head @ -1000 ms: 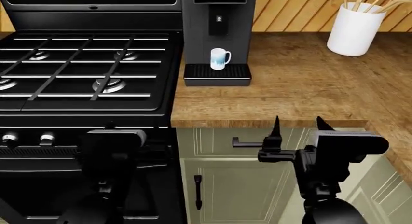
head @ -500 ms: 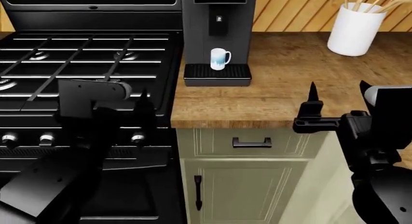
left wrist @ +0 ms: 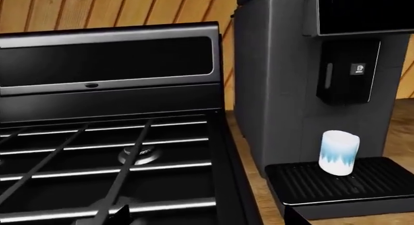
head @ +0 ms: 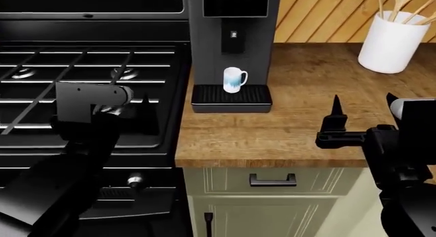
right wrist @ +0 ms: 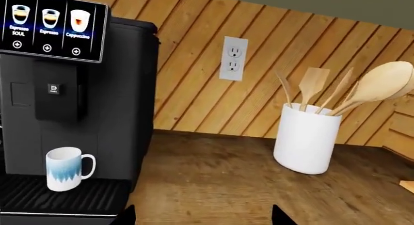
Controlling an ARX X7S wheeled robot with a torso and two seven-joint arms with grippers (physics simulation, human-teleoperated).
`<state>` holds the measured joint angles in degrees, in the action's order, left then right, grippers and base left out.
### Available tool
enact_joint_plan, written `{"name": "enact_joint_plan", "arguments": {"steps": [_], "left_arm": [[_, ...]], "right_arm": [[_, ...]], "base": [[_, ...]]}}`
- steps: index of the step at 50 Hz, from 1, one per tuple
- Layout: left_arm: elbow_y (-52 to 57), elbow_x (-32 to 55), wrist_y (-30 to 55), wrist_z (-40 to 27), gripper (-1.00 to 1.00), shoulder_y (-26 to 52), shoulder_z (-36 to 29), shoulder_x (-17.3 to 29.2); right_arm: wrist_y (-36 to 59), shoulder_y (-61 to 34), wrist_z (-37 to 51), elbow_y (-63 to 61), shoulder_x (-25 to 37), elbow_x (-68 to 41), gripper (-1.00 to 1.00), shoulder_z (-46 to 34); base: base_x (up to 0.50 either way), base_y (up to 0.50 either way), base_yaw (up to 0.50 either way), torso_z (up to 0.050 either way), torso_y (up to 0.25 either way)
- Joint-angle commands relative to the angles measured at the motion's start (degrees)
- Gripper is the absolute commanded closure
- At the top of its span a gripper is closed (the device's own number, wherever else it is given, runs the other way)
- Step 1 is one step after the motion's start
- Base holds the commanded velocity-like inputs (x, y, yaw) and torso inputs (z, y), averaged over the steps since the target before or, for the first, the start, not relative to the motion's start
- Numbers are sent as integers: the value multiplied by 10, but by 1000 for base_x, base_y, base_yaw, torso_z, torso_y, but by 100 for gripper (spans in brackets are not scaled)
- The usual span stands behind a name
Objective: Press the button on the coffee machine to serve coffee.
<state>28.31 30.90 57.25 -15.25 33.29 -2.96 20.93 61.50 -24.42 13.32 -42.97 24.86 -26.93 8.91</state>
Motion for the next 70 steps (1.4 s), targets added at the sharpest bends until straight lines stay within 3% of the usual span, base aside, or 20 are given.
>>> {"name": "enact_joint_plan", "arguments": {"steps": [1,44,52,58,60,66,70], "left_arm": [[2,-1,1,-5,-100,0,-2,2],[-16,-2,-26,2,-100,-19,-6,16],[-19,-2,-27,2,-100,-17,-9,15],[-18,-1,-27,0,-100,-19,-8,16],[-20,-2,-29,-1,-100,-18,-9,14],[-15,1,-29,-3,-100,-23,-7,15],[-16,0,-32,-2,-100,-26,-10,15]], "right_arm": [[7,2,1,-2,3,-5,-100,-2],[-12,25,9,-6,-1,-9,-100,-3],[74,2,38,-73,-12,-46,-100,6],[211,-55,45,-125,-58,-143,-100,47],[281,-96,42,-145,-91,-209,-100,101],[276,-154,311,-77,-79,-575,-100,121],[235,-180,431,-34,-59,-722,-100,69]], "base": [[324,0,0,0,0],[350,0,0,0,1],[60,0,0,0,0],[0,0,0,0,0],[0,0,0,0,0],[0,0,0,0,0],[0,0,0,0,0]]}}
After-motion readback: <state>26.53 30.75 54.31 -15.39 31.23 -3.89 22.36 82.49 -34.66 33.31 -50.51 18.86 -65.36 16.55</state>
